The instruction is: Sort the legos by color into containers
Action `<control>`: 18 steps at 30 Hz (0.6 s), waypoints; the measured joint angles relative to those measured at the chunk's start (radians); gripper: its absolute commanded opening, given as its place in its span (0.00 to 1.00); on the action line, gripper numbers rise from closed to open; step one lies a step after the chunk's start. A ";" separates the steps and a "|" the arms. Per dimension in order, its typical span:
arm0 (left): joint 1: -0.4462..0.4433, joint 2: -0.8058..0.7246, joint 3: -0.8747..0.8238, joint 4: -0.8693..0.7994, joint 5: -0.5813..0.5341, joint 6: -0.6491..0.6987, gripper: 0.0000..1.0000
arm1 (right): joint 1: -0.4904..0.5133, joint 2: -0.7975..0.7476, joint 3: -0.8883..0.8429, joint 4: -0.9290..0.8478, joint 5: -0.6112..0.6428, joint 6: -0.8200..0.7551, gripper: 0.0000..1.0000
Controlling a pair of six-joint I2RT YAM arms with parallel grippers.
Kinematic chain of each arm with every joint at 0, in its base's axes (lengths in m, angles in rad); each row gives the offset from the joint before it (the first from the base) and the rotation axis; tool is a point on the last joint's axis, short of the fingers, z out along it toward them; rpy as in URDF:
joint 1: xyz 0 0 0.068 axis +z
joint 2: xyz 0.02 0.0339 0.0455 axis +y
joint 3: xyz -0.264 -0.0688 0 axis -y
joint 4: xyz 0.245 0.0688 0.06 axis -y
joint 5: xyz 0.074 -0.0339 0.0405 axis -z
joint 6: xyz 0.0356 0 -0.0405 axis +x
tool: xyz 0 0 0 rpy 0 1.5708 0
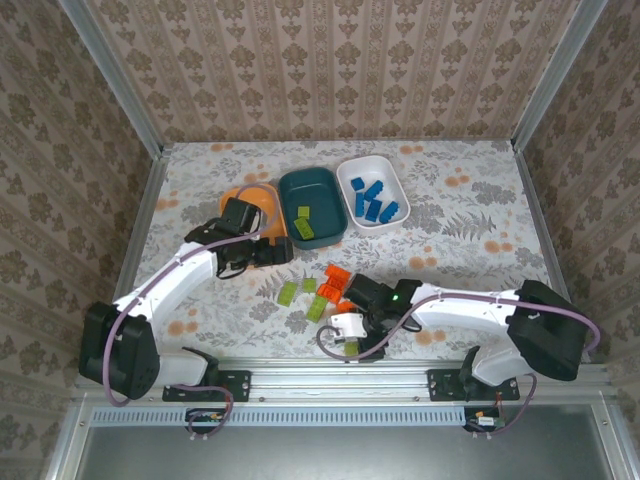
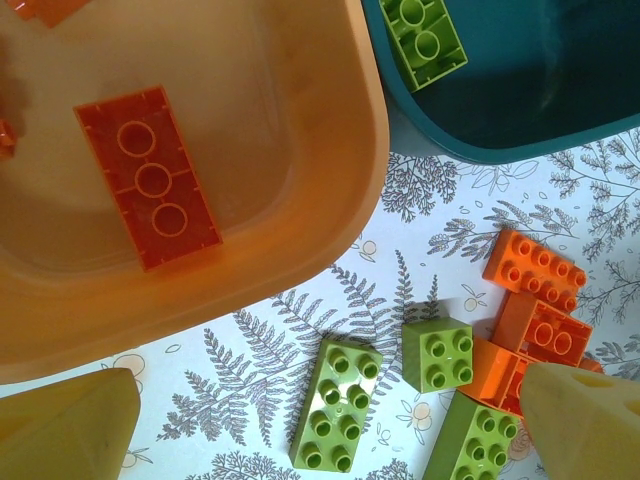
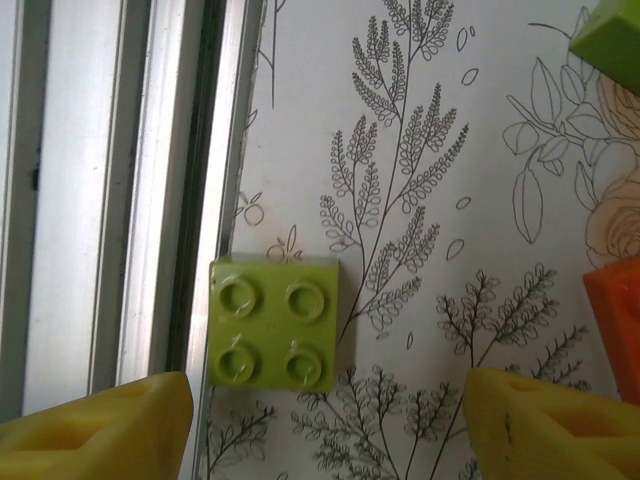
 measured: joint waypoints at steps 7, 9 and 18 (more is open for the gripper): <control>0.016 -0.050 -0.026 -0.003 0.000 0.000 1.00 | 0.048 0.042 0.009 0.006 0.022 0.006 0.71; 0.022 -0.069 -0.039 -0.003 0.000 0.000 1.00 | 0.051 0.051 0.016 0.006 0.026 0.007 0.69; 0.040 -0.085 -0.053 -0.005 0.000 0.000 1.00 | 0.051 0.148 0.081 0.002 0.063 0.036 0.52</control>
